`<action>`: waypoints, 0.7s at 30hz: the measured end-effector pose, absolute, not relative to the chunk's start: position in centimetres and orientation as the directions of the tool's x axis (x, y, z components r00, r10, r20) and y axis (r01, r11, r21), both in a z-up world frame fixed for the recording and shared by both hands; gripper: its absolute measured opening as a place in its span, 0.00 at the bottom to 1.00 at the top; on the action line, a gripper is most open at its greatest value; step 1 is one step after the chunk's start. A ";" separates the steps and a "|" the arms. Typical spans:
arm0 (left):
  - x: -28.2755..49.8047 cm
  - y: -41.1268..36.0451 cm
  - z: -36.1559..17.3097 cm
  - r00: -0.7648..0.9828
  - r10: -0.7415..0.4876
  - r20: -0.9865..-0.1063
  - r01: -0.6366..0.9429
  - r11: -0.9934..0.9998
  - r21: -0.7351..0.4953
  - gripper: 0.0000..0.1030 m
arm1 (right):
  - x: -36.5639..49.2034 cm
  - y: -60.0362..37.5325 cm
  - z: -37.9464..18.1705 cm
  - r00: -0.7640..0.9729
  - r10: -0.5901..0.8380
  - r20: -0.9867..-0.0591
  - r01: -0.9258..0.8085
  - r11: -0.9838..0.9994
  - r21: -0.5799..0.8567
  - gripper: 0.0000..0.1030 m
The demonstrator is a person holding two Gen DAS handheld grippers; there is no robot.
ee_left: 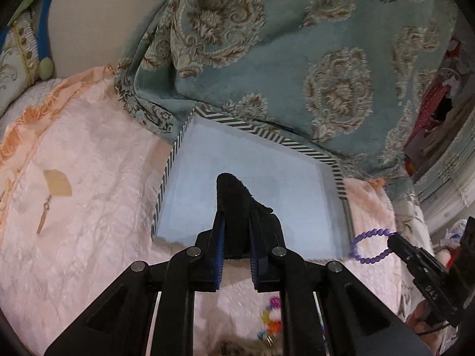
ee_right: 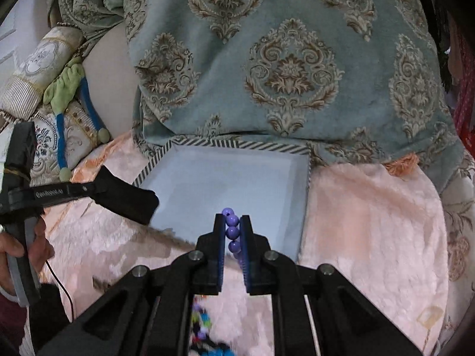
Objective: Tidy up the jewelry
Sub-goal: 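Carry pouch and purple bracelet into the striped box while both tools open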
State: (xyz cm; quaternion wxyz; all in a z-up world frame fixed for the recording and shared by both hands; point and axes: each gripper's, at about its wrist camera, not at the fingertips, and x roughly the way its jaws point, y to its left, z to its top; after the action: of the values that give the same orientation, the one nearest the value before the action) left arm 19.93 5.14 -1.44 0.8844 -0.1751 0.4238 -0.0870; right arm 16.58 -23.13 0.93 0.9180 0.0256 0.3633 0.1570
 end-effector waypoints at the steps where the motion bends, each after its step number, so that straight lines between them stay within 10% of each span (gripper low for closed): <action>1: 20.6 5.1 -1.9 0.619 -0.300 -0.726 -0.001 0.924 -0.382 0.00 | 17.5 -22.9 0.5 0.681 0.311 -0.664 -0.266 0.949 0.172 0.09; 12: 23.6 5.7 -7.0 0.547 -0.210 -0.810 -0.064 0.955 -0.291 0.00 | 22.6 -24.4 -7.2 0.577 0.225 -0.785 -0.136 0.974 0.179 0.09; 15: 23.4 5.6 -7.2 0.548 -0.178 -0.817 -0.069 0.964 -0.256 0.18 | 22.5 -24.8 -8.0 0.567 0.195 -0.800 -0.111 0.981 0.160 0.10; 21: 22.3 5.1 -6.6 0.551 -0.140 -0.823 -0.051 0.978 -0.201 0.24 | 21.4 -24.4 -7.3 0.576 0.168 -0.800 -0.123 0.985 0.118 0.44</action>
State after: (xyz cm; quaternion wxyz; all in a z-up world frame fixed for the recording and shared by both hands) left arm 22.26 5.09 -6.65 0.8748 -0.1011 0.4732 -0.0256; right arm 21.36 -24.42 -7.31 0.8873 0.0247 0.4533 0.0818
